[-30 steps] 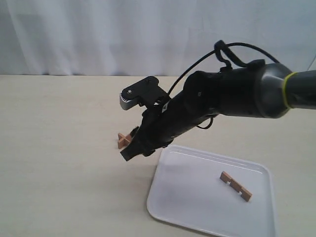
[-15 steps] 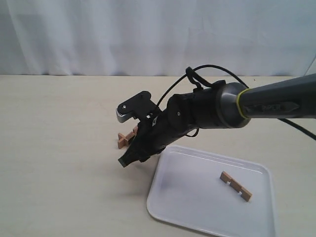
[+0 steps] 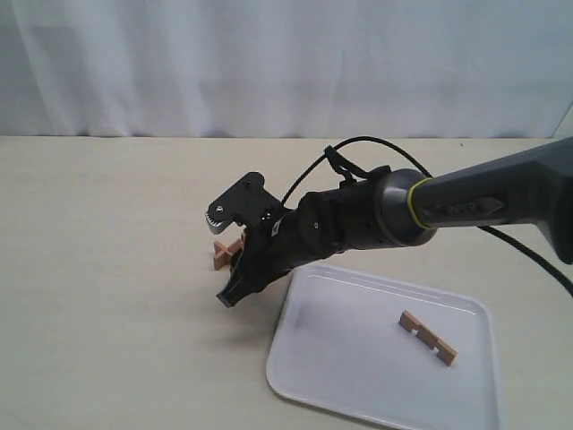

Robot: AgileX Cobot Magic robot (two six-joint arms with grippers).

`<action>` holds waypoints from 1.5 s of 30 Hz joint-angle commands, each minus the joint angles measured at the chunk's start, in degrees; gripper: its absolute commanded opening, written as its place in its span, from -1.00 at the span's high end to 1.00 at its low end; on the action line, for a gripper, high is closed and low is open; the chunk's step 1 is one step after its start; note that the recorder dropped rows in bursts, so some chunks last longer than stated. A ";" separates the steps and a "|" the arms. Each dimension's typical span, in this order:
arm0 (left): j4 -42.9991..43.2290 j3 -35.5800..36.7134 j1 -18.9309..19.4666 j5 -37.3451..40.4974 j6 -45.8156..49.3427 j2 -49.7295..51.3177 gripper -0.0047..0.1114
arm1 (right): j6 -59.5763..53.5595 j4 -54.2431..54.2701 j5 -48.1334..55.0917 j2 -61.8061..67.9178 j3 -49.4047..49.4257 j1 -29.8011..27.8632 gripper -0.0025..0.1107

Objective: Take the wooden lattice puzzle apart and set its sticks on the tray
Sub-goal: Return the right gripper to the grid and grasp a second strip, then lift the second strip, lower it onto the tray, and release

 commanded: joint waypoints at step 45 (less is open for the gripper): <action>0.07 0.13 0.07 -0.15 0.04 -0.06 0.92 | -6.27 0.45 5.32 -11.02 1.41 -0.25 0.88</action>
